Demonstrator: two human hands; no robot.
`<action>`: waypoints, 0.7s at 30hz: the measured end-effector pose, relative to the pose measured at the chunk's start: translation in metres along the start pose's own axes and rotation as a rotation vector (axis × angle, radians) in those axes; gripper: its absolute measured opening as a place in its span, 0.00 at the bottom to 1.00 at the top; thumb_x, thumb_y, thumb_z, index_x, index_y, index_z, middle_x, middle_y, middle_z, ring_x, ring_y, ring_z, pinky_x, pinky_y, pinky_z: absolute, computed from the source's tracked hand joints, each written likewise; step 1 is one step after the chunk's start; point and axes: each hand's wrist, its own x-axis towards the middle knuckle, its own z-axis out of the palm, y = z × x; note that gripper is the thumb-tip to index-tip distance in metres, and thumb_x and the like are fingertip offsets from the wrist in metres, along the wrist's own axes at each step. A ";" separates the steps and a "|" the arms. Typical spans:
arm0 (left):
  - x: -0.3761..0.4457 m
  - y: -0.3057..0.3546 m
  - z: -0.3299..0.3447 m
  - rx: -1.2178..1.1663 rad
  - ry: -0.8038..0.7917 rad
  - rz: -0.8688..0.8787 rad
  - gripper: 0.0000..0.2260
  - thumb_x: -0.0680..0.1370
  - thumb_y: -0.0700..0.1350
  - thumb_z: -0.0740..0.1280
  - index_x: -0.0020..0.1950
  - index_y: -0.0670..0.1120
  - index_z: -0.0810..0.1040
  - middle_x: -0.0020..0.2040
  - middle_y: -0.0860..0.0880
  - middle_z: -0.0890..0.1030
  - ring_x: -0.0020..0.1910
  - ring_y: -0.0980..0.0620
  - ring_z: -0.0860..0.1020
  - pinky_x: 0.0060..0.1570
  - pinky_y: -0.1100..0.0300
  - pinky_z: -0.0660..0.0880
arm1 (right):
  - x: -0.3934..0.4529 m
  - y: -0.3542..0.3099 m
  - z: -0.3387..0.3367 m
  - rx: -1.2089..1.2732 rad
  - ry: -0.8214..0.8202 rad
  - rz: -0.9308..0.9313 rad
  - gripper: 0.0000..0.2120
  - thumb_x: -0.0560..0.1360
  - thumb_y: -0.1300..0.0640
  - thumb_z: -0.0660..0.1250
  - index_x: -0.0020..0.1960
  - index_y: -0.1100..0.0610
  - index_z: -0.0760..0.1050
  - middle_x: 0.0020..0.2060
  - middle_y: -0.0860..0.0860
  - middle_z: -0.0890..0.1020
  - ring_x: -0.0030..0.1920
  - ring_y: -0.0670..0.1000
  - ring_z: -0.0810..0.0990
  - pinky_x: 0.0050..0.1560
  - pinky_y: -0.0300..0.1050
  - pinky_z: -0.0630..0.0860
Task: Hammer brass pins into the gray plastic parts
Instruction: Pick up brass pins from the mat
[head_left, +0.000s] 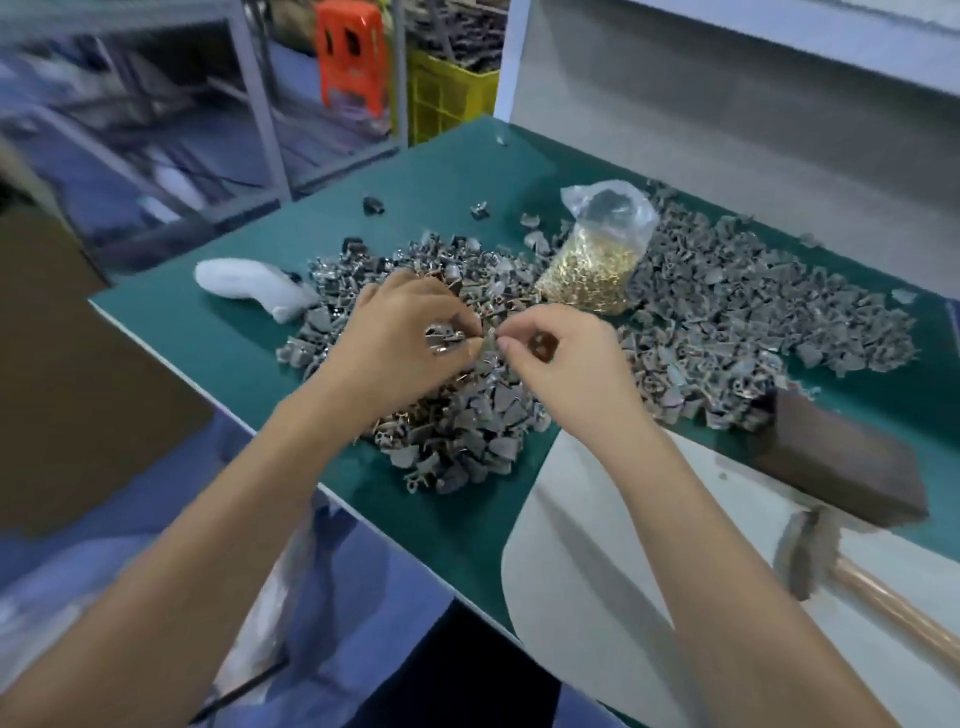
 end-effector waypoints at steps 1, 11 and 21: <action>-0.002 -0.003 -0.002 0.010 -0.001 -0.013 0.10 0.75 0.59 0.69 0.49 0.55 0.84 0.48 0.60 0.78 0.55 0.54 0.70 0.61 0.42 0.70 | 0.004 -0.002 0.004 -0.011 -0.009 -0.006 0.05 0.78 0.52 0.71 0.48 0.42 0.82 0.45 0.38 0.83 0.48 0.42 0.80 0.51 0.52 0.80; -0.010 0.013 0.000 -0.046 0.087 -0.001 0.12 0.77 0.60 0.69 0.56 0.58 0.82 0.51 0.60 0.81 0.55 0.55 0.76 0.62 0.42 0.72 | -0.001 0.008 -0.018 -0.023 0.071 -0.026 0.05 0.79 0.53 0.70 0.52 0.46 0.84 0.45 0.38 0.84 0.46 0.41 0.81 0.50 0.48 0.80; -0.022 0.090 0.070 -0.192 -0.452 0.234 0.06 0.79 0.51 0.71 0.55 0.56 0.83 0.47 0.60 0.80 0.45 0.61 0.76 0.47 0.58 0.75 | -0.095 0.065 -0.089 -0.172 0.057 0.083 0.04 0.78 0.53 0.71 0.50 0.47 0.84 0.42 0.40 0.84 0.43 0.46 0.81 0.47 0.54 0.79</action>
